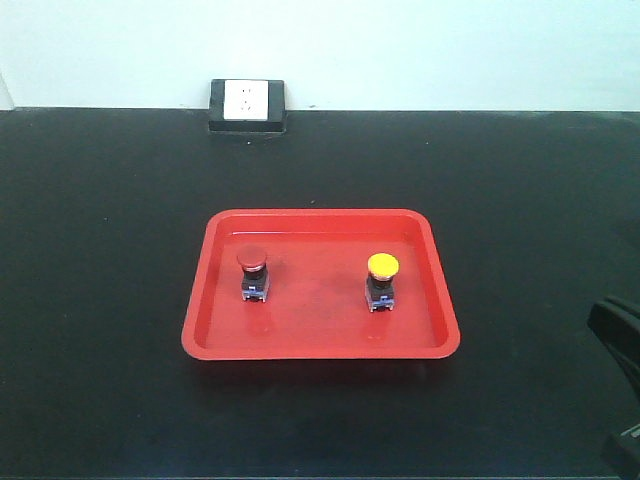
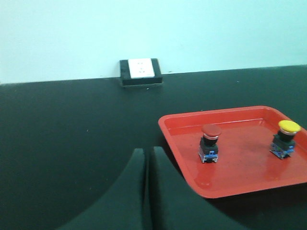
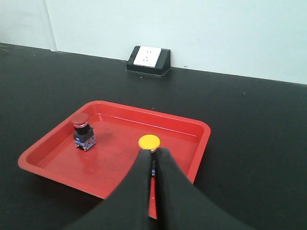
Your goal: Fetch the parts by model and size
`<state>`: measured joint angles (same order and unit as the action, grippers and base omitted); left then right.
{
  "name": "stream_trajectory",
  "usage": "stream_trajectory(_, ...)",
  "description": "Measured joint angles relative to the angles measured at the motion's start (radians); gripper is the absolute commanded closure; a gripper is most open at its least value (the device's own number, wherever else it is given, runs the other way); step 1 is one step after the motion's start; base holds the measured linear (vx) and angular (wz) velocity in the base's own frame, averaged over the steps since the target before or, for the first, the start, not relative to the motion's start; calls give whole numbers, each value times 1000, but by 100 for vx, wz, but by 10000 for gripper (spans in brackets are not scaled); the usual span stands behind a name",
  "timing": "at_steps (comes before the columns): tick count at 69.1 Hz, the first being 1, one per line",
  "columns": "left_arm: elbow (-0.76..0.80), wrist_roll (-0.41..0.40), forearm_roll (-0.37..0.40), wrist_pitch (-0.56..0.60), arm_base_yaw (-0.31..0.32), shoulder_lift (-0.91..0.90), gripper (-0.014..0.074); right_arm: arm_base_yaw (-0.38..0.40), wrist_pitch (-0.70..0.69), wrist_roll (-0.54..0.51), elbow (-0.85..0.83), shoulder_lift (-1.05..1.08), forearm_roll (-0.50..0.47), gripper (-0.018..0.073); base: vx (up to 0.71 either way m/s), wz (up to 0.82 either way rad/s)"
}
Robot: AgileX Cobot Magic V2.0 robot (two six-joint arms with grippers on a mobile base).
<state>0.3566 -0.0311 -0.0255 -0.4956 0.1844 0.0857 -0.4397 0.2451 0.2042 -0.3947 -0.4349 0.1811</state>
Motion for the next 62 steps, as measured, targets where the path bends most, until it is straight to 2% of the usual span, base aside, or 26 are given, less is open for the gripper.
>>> stream_trajectory(12,-157,2,44,69,-109,-90,603,0,0,0,0,0,0,568,0,0)
stream_trajectory(24,-316,2,49,203,-163,-100,603,0,1,0,1,0,0,568,0,0)
stream_trajectory(32,-379,2,49,276,-173,-100,603,0,1,0,1,0,0,568,0,0)
stream_trajectory(62,-380,2,49,293,-174,-100,603,0,1,-1,1,0,0,568,0,0)
